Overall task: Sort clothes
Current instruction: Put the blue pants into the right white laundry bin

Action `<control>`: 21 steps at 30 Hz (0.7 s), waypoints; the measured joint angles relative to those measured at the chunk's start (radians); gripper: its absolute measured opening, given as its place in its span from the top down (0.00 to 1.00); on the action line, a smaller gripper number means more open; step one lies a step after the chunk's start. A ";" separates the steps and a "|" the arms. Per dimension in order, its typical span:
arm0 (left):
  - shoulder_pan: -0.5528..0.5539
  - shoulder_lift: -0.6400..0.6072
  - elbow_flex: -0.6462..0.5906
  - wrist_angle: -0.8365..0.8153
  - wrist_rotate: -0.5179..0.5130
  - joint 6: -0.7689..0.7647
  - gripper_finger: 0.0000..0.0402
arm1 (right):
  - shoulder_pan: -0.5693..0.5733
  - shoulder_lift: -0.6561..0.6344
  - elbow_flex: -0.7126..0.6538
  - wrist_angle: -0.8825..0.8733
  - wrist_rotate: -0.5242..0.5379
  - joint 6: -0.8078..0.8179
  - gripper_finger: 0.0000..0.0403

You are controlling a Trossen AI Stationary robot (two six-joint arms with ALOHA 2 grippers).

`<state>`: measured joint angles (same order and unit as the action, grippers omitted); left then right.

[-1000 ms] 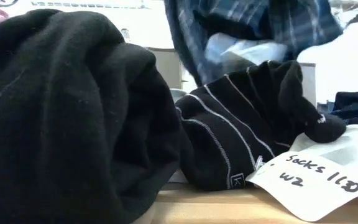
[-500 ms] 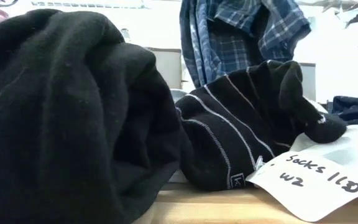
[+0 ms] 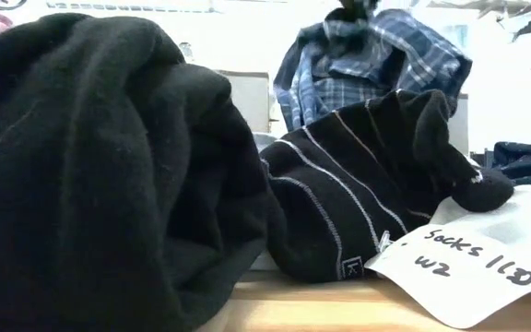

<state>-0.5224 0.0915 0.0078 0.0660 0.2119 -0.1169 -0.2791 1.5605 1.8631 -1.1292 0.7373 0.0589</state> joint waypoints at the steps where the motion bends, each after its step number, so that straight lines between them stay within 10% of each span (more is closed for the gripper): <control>1: 0.000 0.000 0.000 0.000 0.000 0.000 0.61 | -0.027 0.000 -0.022 0.004 -0.033 0.013 0.99; 21: 0.000 0.000 0.000 0.000 0.000 0.000 0.61 | -0.302 0.002 -0.517 0.186 -0.399 0.150 0.87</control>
<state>-0.5224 0.0917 0.0078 0.0661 0.2122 -0.1169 -0.5807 1.5623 1.3464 -0.9428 0.3386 0.2087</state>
